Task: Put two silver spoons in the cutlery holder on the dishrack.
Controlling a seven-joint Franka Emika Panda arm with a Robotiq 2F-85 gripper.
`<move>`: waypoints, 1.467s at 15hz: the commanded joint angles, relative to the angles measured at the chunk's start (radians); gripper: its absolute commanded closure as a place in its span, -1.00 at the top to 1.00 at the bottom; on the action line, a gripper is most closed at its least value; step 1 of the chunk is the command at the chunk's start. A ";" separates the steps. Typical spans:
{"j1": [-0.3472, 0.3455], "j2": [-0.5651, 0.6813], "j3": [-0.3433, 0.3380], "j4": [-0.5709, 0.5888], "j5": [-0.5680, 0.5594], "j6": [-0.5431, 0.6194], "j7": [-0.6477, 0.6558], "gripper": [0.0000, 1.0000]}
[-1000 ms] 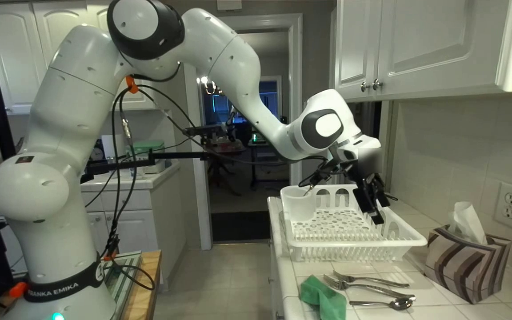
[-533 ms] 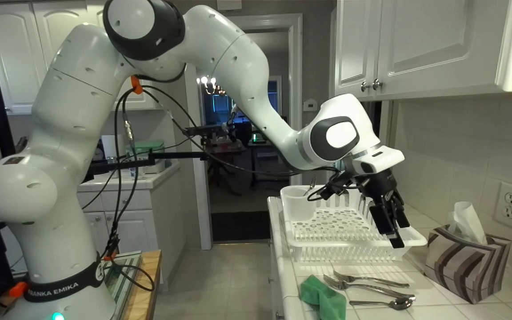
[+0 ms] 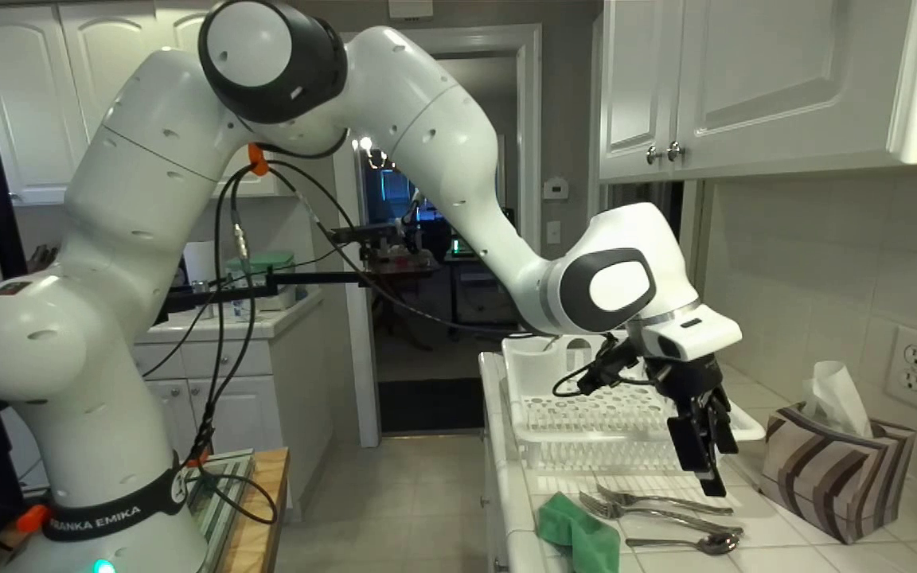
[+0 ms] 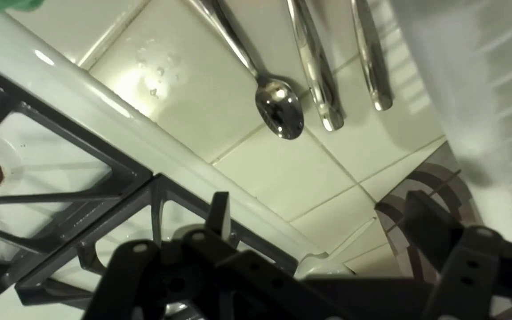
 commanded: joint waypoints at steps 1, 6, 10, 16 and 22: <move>-0.033 0.024 0.034 -0.003 0.124 0.017 0.009 1.00; -0.033 0.042 0.007 0.006 0.224 0.007 0.065 1.00; -0.057 0.084 0.026 0.060 0.242 -0.019 0.048 1.00; -0.077 0.152 0.051 0.154 0.243 -0.072 0.017 1.00; -0.083 0.181 0.057 0.198 0.243 -0.138 0.020 1.00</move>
